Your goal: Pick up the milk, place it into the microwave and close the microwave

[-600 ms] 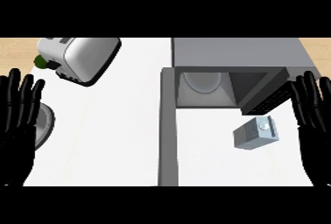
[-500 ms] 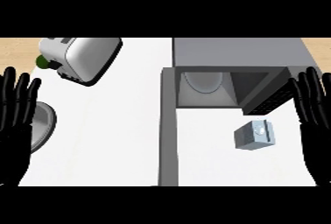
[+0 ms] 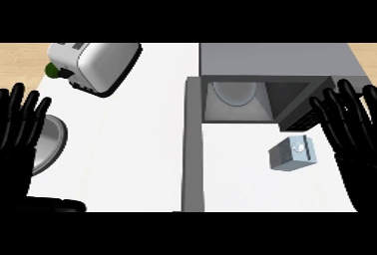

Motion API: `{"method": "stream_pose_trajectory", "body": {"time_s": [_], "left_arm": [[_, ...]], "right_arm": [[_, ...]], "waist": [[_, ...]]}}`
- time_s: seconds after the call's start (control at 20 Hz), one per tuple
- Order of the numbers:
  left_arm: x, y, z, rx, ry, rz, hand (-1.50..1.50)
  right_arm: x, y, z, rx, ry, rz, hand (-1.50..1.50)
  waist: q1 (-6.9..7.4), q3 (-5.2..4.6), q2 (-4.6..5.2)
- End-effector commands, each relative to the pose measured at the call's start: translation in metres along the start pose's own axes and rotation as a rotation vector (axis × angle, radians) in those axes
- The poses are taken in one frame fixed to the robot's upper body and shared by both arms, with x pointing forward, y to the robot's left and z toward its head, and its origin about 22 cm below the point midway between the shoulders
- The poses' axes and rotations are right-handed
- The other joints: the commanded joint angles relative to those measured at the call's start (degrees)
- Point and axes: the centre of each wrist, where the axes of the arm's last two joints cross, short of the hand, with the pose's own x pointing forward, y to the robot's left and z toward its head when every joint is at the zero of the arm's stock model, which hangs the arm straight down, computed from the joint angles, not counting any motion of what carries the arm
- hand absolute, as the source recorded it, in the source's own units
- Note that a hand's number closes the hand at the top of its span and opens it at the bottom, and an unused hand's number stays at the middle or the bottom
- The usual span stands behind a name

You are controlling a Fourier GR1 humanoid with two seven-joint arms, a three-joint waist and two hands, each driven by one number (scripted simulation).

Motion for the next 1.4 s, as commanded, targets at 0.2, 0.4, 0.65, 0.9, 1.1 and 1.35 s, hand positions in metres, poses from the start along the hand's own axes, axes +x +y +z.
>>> {"method": "stream_pose_trajectory", "body": {"time_s": [0.2,0.4,0.65,0.9,1.1,1.35], "left_arm": [[-0.008,0.030,0.027,0.011,0.019,0.047,-1.50],[0.008,0.027,0.039,0.016,0.002,0.048,-1.50],[0.005,0.014,0.059,-0.001,0.018,0.041,-1.50],[0.022,0.043,0.056,0.000,0.040,0.048,-1.50],[0.000,0.038,0.064,0.013,0.028,0.041,-1.50],[0.016,0.044,0.078,0.003,0.024,0.040,-1.50]], "right_arm": [[0.019,0.002,0.022,0.035,0.023,-0.066,-1.50],[0.009,0.006,0.014,-0.082,0.022,0.022,-1.50],[-0.016,-0.016,0.015,-0.143,0.054,0.073,-1.50],[-0.033,-0.033,0.021,-0.195,0.080,0.086,-1.50],[-0.049,-0.050,0.033,-0.232,0.115,0.070,-1.50],[-0.081,-0.057,0.035,-0.266,0.161,0.094,-1.50]], "waist": [[-0.30,0.07,0.05],[-0.05,0.07,0.05],[0.15,0.08,0.07],[0.01,0.09,0.10],[-0.08,0.09,0.11],[0.15,0.09,0.08]]}}
